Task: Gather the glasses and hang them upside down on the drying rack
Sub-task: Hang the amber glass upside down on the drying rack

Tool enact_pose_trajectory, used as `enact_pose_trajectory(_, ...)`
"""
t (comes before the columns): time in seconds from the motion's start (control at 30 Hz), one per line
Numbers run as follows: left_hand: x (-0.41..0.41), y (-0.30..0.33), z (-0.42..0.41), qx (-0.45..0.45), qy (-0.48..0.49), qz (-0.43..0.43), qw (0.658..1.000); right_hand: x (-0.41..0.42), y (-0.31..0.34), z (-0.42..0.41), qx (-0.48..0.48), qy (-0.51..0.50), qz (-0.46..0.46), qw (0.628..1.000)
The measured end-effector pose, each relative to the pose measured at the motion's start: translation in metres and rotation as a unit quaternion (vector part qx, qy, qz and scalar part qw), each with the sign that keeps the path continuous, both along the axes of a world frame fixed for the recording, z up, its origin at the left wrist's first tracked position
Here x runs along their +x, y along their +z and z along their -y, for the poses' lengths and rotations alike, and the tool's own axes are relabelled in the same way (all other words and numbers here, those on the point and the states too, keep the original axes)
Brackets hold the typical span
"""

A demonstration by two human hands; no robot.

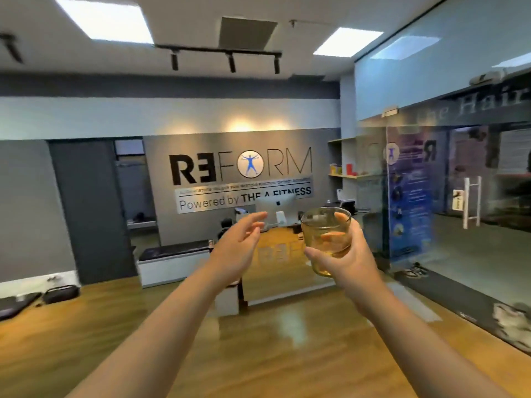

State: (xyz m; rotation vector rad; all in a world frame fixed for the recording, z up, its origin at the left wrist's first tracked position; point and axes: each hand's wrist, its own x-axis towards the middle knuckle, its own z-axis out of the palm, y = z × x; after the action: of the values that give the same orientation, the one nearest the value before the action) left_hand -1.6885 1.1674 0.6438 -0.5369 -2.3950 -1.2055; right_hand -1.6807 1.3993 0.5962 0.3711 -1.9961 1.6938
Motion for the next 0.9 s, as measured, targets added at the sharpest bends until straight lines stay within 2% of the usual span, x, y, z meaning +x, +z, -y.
enact_pose_trajectory(0.23, 0.059, -0.008, 0.211, -0.044, 0.174, -0.01, 0.984, -0.014, -0.003, 0.22, -0.004, 0.149, 0.014, 0.989)
enact_pose_trajectory(0.5, 0.125, -0.01, 0.391, -0.051, 0.37, -0.021, 0.927, -0.029, 0.002, 0.443, -0.004, 0.345, 0.008, 0.939)
enact_pose_trajectory(0.67, 0.161, -0.013, 0.476, -0.063, 0.485, -0.006, 0.872, -0.038, 0.001, 0.562, 0.005, 0.459, -0.002, 0.888)
enact_pose_trajectory(0.9, 0.244, -0.015, 0.56, -0.049, 0.657, 0.017, 0.752, -0.035, 0.0, 0.712, 0.03, 0.592, -0.007, 0.805)
